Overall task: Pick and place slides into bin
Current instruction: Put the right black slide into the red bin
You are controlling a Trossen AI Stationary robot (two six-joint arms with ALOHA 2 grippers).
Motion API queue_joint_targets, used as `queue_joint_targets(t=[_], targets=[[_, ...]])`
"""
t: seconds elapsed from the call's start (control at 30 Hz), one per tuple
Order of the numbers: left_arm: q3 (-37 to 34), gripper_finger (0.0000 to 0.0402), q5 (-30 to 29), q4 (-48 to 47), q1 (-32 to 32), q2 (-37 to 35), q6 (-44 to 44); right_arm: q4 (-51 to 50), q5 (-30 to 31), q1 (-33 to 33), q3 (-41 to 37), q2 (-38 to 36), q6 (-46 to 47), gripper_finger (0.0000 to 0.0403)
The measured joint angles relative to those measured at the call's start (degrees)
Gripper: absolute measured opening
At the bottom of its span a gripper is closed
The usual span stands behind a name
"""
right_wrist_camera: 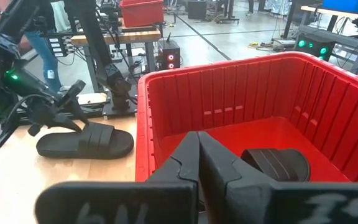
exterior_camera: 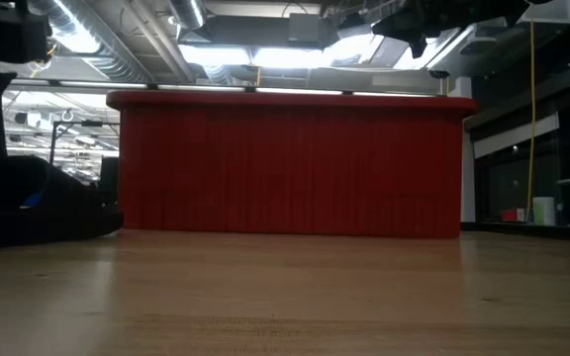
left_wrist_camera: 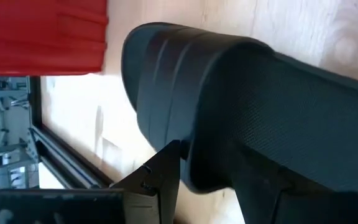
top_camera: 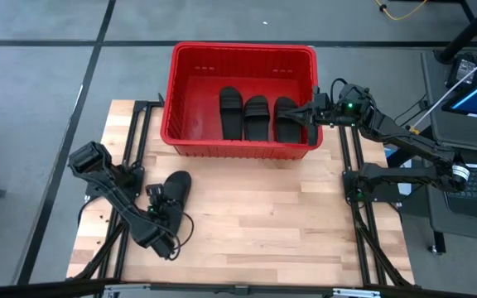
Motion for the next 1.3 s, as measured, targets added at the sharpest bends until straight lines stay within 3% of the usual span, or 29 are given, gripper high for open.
queue_joint_targets(t=[0.43,0.7,1.07,1.3], targets=[[-3.08,0.0125,-2.56,2.07,1.99,-2.59,-1.41,0.0,0.02,0.0,0.0,0.0,1.46,0.0006],[-3.08,0.0071,-3.88,1.64,2.91,-6.4,-0.71,-0.01,0.02,0.02,0.0,0.0,1.28,0.0006],[-3.08,0.0009,-3.65,1.66,3.71,-6.48,0.57,-0.02,0.02,0.0,0.02,0.0,1.09,0.0006],[-3.08,0.0007,-4.05,1.73,4.11,-6.48,2.12,-0.02,0.02,0.02,0.01,0.0,1.09,0.0006]])
